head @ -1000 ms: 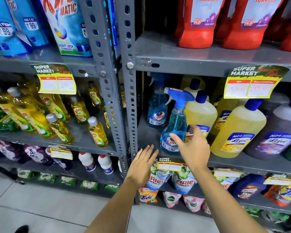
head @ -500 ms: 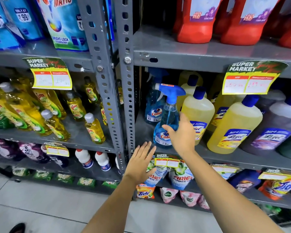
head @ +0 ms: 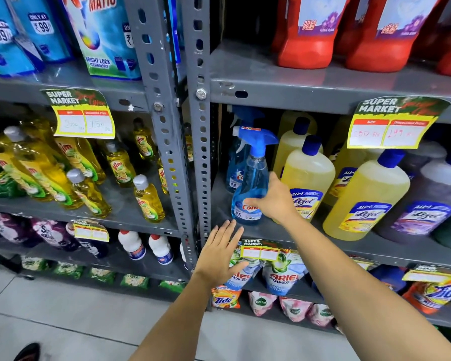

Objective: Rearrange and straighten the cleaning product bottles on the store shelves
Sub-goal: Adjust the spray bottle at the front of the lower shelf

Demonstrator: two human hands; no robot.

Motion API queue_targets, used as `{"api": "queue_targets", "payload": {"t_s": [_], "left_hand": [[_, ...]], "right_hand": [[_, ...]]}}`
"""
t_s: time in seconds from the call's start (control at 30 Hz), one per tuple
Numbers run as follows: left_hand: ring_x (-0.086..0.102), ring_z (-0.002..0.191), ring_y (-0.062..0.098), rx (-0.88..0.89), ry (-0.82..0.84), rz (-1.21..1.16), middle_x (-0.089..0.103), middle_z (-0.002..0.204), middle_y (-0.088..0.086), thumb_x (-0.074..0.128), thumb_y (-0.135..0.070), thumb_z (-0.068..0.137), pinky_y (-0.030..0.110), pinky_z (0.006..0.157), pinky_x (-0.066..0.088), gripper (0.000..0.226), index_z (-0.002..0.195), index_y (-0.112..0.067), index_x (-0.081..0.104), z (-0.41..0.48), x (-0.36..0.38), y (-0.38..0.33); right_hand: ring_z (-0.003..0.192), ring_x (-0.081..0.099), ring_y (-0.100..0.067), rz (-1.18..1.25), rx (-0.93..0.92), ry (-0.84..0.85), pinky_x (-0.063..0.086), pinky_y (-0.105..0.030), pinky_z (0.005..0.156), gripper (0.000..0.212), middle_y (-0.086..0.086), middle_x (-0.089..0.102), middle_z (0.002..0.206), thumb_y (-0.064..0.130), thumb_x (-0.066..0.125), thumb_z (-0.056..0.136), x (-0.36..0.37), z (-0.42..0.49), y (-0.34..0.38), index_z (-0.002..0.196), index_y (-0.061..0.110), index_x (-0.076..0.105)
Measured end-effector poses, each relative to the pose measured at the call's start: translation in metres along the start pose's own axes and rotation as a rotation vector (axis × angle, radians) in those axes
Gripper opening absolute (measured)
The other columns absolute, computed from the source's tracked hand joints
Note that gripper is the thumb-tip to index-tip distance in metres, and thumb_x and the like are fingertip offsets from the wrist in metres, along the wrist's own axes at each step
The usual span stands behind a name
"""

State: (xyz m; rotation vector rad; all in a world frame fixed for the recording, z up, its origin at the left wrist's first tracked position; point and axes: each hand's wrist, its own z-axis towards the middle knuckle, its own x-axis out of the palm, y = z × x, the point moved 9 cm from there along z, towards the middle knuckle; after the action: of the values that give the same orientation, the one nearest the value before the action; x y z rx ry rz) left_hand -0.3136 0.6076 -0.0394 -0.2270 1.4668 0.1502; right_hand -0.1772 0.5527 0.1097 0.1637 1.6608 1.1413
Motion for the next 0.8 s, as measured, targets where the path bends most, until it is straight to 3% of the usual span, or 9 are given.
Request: {"api": "queue_targets", "payload": {"t_s": [0.1, 0.37, 0.8], "left_hand": [[-0.010, 0.150, 0.019, -0.005, 0.005, -0.008, -0.001, 0.164, 0.005, 0.023, -0.069, 0.091, 0.043, 0.123, -0.001, 0.083, 0.154, -0.020, -0.001, 0.000, 0.001, 0.000], [-0.009, 0.150, 0.020, -0.001, -0.001, -0.015, -0.003, 0.163, 0.006, 0.023, -0.070, 0.091, 0.043, 0.123, -0.002, 0.084, 0.154, -0.019, 0.000, -0.002, -0.002, -0.002], [-0.009, 0.150, 0.024, -0.018, 0.000, 0.007, -0.002, 0.163, 0.009, 0.018, -0.071, 0.091, 0.046, 0.123, 0.000, 0.085, 0.154, -0.016, 0.001, -0.003, -0.004, -0.006]], "right_hand": [[0.107, 0.064, -0.027, 0.061, 0.004, -0.018, 0.051, -0.033, 0.079, 0.057, -0.007, 0.066, 0.117, 0.013, 0.083, 0.075, 0.010, 0.002, -0.006, 0.114, 0.016, 0.041], [0.109, 0.065, -0.026, 0.105, -0.038, 0.062, 0.054, -0.048, 0.090, 0.062, -0.006, 0.068, 0.119, 0.012, 0.083, 0.075, 0.015, 0.011, -0.003, 0.121, 0.017, 0.043], [0.108, 0.065, -0.024, 0.050, -0.068, 0.050, 0.057, -0.040, 0.085, 0.058, -0.005, 0.068, 0.121, 0.017, 0.081, 0.078, 0.015, 0.007, -0.005, 0.119, 0.019, 0.040]]}}
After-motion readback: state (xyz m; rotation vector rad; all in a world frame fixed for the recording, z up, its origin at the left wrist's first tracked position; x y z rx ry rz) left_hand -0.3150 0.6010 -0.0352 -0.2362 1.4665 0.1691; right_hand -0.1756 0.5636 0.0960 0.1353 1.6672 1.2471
